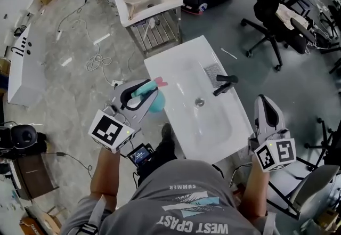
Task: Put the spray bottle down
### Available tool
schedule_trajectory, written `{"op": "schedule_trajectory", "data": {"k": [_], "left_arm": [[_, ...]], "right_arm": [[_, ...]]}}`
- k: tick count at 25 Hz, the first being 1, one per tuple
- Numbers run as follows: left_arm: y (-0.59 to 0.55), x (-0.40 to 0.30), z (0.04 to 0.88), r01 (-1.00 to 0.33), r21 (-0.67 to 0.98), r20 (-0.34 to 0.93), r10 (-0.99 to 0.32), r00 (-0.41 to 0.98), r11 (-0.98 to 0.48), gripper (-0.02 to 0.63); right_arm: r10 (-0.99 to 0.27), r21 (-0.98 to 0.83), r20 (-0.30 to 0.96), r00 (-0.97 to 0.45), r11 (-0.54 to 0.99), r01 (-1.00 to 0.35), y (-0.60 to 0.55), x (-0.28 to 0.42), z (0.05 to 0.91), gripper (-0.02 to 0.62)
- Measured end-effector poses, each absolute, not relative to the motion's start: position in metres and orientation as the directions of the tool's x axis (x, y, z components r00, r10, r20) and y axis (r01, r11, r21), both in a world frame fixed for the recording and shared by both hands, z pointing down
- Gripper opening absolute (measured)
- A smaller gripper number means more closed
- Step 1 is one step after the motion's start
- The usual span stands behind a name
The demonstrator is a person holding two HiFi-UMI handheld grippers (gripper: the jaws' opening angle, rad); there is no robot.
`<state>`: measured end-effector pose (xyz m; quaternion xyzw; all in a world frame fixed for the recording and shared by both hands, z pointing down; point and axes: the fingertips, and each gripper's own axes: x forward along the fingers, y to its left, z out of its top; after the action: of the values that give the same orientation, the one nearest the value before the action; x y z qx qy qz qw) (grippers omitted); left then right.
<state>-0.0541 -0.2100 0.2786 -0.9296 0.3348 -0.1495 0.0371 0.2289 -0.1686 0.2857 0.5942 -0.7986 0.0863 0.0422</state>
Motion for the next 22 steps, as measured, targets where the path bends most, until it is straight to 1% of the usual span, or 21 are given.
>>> {"op": "schedule_trajectory", "data": {"k": [9, 22], "left_arm": [[-0.28, -0.034, 0.303, -0.545, -0.137, 0.25, -0.561, 0.789, -0.827, 0.1], [-0.359, -0.007, 0.358, -0.53, -0.079, 0.27, -0.53, 0.804, -0.844, 0.1]], "right_arm": [[-0.948, -0.081, 0.236, -0.212, 0.198, -0.977, -0.194, 0.227, 0.307, 0.002], [-0.946, -0.063, 0.293, -0.14, 0.127, -0.99, -0.215, 0.244, 0.335, 0.002]]}}
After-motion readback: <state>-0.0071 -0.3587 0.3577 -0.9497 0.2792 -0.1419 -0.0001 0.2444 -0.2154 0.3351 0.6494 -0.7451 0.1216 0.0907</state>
